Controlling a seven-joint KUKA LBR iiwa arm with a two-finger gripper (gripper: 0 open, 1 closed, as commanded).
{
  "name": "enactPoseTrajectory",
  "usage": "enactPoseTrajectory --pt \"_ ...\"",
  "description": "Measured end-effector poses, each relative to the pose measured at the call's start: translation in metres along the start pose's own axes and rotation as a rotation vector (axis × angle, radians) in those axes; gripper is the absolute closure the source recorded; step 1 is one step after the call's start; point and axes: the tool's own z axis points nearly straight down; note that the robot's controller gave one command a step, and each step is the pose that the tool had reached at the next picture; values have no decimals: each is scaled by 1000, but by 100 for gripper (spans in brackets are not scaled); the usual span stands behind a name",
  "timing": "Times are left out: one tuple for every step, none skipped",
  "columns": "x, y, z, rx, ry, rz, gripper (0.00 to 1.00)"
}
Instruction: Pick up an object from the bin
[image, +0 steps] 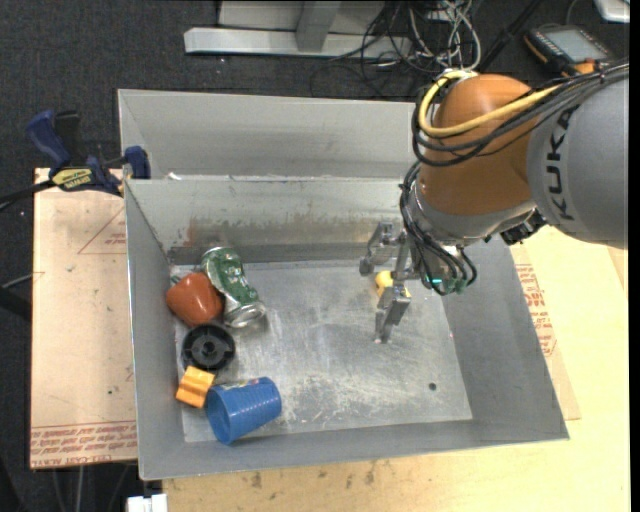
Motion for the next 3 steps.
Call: enactPoseTrajectory --pt "-2 0 -4 0 -8 1 100" --pt "-2 0 -4 0 -8 2 100" --pt "-3 75 76 -1 -5 -36 0"
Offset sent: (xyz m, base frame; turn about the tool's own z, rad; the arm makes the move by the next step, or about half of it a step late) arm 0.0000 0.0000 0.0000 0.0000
